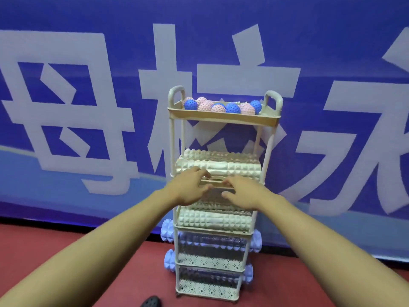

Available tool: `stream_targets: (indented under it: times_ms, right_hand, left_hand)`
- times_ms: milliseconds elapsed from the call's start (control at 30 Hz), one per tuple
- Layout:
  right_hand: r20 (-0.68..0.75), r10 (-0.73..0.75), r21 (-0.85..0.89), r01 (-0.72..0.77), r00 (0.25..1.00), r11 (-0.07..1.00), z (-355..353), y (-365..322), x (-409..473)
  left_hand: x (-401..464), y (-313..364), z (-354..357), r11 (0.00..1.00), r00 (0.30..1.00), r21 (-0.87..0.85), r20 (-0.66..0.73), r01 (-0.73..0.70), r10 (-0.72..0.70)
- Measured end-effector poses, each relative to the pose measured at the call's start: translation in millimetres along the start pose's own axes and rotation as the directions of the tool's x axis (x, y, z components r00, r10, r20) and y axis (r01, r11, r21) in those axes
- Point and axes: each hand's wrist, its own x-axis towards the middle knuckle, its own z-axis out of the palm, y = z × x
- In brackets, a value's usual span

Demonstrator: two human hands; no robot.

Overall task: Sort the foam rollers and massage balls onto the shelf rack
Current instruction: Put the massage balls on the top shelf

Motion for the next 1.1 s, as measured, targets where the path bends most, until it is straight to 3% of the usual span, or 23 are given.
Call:
stream_targets:
  times_ms: [100,200,300,400,733,900,1100]
  right_hand:
    - [0.180,0.057,0.014,-0.060,0.982,0.998,49.2,0.1,-12.5]
    - [0.316,0.101,0.034,-0.118,0.943,0.992,102.2,3.5,-27.3]
    - [0.482,0.120,0.035,-0.156,0.868,0.987,154.7,9.2,-46.5]
    - [0.613,0.142,0.010,-0.187,0.777,0.982,208.2,21.5,-62.3]
    - [0.862,0.100,0.038,-0.260,0.497,0.965,365.0,76.2,-84.1]
    - [0.873,0.165,0.046,-0.414,0.459,0.909,457.7,108.5,-82.8]
    - [0.857,0.161,0.130,-0.507,0.490,0.852,573.6,135.6,-67.7]
  left_hand:
    - [-19.4,-1.4,47.9,0.996,0.985,-0.063,0.165,0.056,-0.045]
    - [-41.2,-1.6,97.7,0.990,0.924,-0.078,0.374,0.119,-0.081]
    - [-62.4,-10.0,156.6,0.985,0.786,-0.031,0.607,0.168,-0.115]
    - [-83.6,-19.4,211.3,0.981,0.648,0.030,0.747,0.190,-0.149]
    - [-105.0,-59.6,365.4,0.953,0.440,0.051,0.879,0.297,-0.184]
    - [-115.4,-85.6,458.1,0.927,0.315,0.090,0.925,0.365,-0.214]
    - [-129.9,-121.5,559.2,0.892,0.290,0.052,0.936,0.448,-0.200]
